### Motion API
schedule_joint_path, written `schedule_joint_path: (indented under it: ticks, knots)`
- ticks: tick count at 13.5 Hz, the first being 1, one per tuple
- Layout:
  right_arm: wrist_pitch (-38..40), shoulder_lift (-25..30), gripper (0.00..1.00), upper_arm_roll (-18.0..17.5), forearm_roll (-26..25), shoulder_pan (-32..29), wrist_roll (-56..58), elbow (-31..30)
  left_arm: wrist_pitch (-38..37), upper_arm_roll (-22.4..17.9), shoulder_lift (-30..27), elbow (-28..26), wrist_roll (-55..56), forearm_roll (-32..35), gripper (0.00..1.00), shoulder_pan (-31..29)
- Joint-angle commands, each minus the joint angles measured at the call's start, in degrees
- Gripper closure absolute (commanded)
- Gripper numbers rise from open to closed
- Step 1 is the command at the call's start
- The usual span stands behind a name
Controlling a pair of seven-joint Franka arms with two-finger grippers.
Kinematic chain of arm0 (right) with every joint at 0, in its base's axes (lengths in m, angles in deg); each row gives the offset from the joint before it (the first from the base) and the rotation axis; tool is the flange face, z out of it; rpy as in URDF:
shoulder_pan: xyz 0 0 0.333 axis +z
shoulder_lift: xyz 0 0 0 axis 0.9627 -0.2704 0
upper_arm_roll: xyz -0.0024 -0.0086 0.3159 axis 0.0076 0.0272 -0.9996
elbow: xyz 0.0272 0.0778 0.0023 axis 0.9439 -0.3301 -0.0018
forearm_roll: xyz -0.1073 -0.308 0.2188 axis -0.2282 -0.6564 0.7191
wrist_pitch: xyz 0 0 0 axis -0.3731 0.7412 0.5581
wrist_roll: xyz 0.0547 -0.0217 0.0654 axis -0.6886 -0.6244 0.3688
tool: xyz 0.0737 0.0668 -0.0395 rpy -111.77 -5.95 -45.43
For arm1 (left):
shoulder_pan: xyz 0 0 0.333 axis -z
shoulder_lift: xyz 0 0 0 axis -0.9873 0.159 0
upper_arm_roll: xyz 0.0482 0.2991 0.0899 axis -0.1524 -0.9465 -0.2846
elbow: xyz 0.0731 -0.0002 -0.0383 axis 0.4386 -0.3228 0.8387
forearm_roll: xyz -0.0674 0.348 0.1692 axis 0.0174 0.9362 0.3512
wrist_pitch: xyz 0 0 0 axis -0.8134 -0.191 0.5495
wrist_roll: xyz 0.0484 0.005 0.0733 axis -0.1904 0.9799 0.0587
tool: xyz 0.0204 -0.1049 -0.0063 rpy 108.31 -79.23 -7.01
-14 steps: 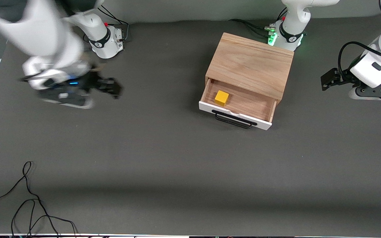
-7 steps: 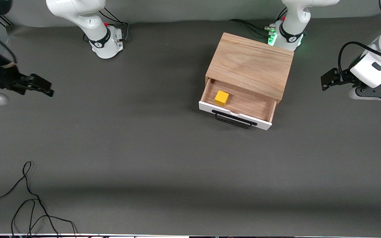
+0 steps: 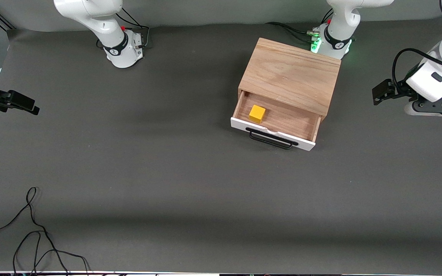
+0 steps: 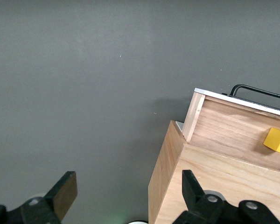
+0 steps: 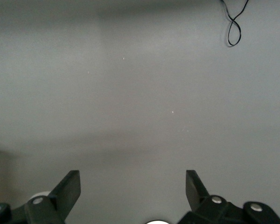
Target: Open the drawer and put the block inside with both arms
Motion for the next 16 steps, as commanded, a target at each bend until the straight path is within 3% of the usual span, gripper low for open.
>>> schedule_joint_path:
  ticks: [1,4,16]
  knots:
    - [-1.1,0.2,0.0,0.2,0.6,-0.1,2.5,-1.0,0.2,0.1,-0.5,-0.6,-0.8,-0.4,0.0,-0.3]
    - [-1.2,0.1,0.0,-0.3,0.6,-2.3,4.3,-1.0,0.2,0.1,-0.5,-0.6,-0.8,-0.4,0.0,-0.4]
    - [-0.6,0.3,0.0,-0.3,0.1,-1.2,8.4,-1.1,0.3,0.1,-0.5,-0.6,-0.8,-0.3,0.0,-0.6]
